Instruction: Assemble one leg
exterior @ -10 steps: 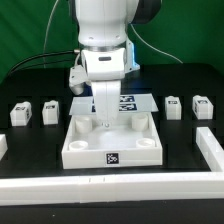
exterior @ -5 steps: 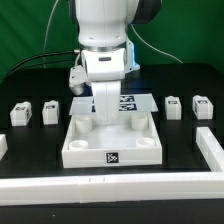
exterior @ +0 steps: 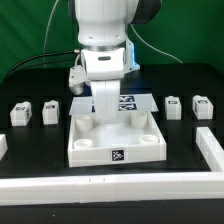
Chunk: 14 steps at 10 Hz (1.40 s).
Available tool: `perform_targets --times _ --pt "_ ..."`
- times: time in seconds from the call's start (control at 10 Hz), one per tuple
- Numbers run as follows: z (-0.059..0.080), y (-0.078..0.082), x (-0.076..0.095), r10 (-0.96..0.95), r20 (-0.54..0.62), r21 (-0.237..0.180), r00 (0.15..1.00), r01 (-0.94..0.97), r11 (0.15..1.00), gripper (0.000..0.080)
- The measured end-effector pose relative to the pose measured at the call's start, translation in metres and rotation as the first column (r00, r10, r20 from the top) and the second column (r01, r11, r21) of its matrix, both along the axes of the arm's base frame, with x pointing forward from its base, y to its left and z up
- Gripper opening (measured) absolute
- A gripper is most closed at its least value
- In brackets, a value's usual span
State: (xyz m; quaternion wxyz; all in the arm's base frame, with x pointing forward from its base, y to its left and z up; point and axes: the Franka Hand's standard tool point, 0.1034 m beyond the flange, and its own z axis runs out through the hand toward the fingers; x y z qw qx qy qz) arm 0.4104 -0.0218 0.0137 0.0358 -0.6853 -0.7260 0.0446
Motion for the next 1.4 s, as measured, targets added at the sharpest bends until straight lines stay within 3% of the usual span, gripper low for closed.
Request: perform_targets --times 0.5,1.1,1.4 --pt "0.000 0.002 0.001 -0.006 0.002 0.000 1.000 0.006 1.000 0.0065" --pt "0.000 0.060 0.049 -0.011 0.059 0.018 0.998 0.010 1.000 0.0065" --pt "0.000 0.070 0.060 -0.038 0.068 0.021 0.997 0.036 0.999 0.0065"
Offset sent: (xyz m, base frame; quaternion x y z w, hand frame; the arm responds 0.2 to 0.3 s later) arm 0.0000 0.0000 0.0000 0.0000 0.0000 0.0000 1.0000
